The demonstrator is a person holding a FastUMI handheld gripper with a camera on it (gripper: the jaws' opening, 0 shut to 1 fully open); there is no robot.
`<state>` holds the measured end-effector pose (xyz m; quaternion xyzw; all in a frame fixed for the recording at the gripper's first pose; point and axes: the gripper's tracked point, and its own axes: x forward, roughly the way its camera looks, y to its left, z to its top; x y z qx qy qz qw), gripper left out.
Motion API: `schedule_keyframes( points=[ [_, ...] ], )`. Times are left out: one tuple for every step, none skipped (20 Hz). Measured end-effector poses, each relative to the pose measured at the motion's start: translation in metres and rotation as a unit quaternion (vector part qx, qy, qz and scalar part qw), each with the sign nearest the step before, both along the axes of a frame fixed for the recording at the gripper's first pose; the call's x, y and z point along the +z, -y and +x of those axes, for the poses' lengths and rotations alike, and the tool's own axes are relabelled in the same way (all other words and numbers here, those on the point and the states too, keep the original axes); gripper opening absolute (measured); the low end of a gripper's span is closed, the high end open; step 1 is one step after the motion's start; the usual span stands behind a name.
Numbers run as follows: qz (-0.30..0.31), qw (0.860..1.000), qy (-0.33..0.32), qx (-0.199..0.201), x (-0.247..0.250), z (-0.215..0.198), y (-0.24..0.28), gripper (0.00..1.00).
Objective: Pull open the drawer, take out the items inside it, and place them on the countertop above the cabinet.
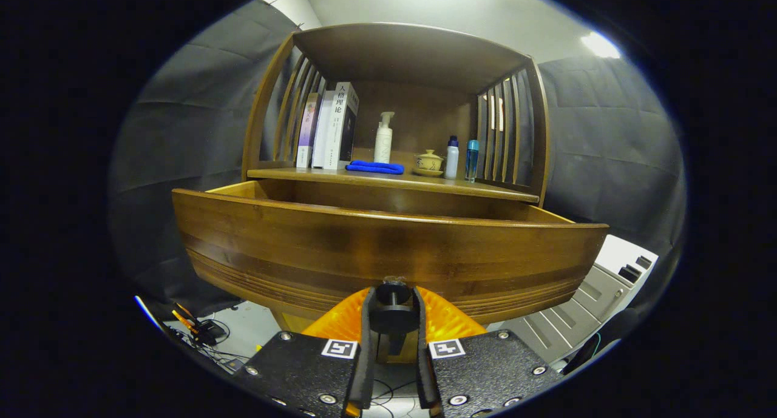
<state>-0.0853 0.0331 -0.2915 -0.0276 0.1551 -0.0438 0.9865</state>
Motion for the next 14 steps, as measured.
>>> schedule_keyframes(
  points=[
    [0.002, 1.000, -0.002, 0.001, 0.001, -0.004, -0.001, 0.29],
    [0.001, 1.000, -0.007, 0.002, 0.000, -0.008, -0.002, 0.29],
    [-0.002, 1.000, -0.010, 0.003, 0.000, -0.013, -0.003, 0.29],
    [-0.004, 1.000, -0.013, 0.004, 0.000, -0.018, -0.004, 0.29],
    [-0.005, 1.000, -0.015, 0.004, 0.001, -0.023, -0.004, 0.29],
    [-0.007, 1.000, -0.017, 0.005, 0.001, -0.026, -0.005, 0.29],
    [-0.017, 1.000, -0.021, 0.009, 0.000, -0.031, -0.006, 0.29],
    [-0.029, 0.999, -0.023, 0.013, 0.000, -0.038, -0.007, 0.29],
    [-0.034, 0.999, -0.024, 0.014, 0.001, -0.043, -0.008, 0.29],
    [-0.034, 0.999, -0.024, 0.014, 0.001, -0.046, -0.009, 0.29],
    [-0.032, 0.999, -0.025, 0.013, 0.001, -0.048, -0.010, 0.29],
    [-0.029, 0.999, -0.026, 0.013, 0.000, -0.049, -0.011, 0.29],
    [-0.030, 0.999, -0.025, 0.014, 0.001, -0.048, -0.012, 0.29],
    [-0.033, 0.999, -0.023, 0.016, 0.001, -0.048, -0.012, 0.29]
  ],
)
